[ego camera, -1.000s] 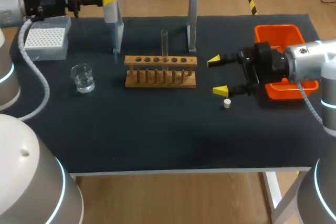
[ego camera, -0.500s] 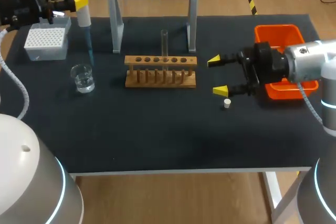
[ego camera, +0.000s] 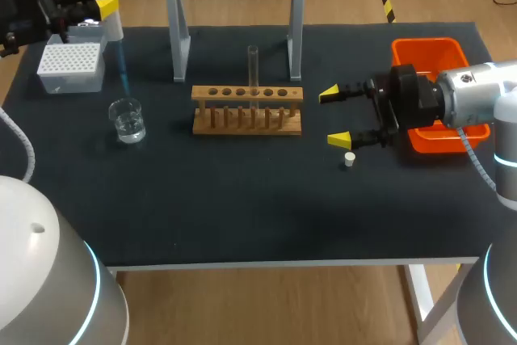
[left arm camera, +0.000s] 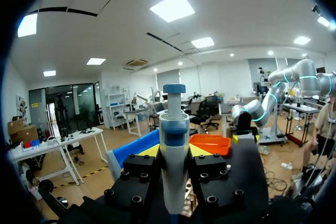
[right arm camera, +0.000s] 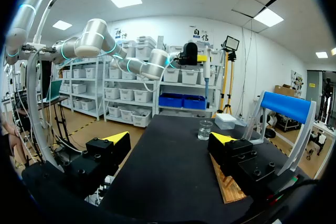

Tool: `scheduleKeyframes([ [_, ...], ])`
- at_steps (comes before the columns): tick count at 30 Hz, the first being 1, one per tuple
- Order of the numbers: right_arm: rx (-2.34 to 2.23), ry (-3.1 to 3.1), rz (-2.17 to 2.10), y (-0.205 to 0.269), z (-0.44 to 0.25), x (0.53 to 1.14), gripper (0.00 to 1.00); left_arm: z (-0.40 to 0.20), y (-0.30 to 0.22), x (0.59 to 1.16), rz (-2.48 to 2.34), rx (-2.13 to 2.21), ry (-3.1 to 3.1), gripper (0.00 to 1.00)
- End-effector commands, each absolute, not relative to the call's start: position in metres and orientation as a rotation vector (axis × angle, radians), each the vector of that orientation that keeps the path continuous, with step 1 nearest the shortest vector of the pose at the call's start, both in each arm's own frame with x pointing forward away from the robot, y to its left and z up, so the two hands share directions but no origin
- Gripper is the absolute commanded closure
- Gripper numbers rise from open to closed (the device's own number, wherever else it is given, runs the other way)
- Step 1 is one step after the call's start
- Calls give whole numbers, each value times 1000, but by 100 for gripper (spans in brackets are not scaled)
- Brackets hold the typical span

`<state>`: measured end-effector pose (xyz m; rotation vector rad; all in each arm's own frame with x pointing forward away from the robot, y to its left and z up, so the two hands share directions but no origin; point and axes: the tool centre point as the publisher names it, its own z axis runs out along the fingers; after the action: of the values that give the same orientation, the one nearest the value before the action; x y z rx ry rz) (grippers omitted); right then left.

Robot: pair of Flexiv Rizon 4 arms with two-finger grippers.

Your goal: Invert the test tube, pick up the pipette, mount the tip to pipette, aspirate from beaker and dispense into the tube, eject the tip, return the pipette, and cap with the stopper.

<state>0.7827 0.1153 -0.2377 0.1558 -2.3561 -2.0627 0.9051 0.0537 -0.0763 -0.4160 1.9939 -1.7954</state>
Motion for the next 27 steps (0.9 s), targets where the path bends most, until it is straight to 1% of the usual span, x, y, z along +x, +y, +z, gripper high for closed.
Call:
scheduleKeyframes([
  [1, 155, -2359, -2059, 114, -237, 782, 0, -80, 59, 909, -1798, -406, 1993, 100],
  [12, 155, -2359, -2059, 114, -237, 782, 0, -88, 68, 916, -1785, -419, 1981, 100],
  [27, 155, -2359, -2059, 114, -237, 782, 0, -85, 67, 912, -1792, -429, 1961, 100],
])
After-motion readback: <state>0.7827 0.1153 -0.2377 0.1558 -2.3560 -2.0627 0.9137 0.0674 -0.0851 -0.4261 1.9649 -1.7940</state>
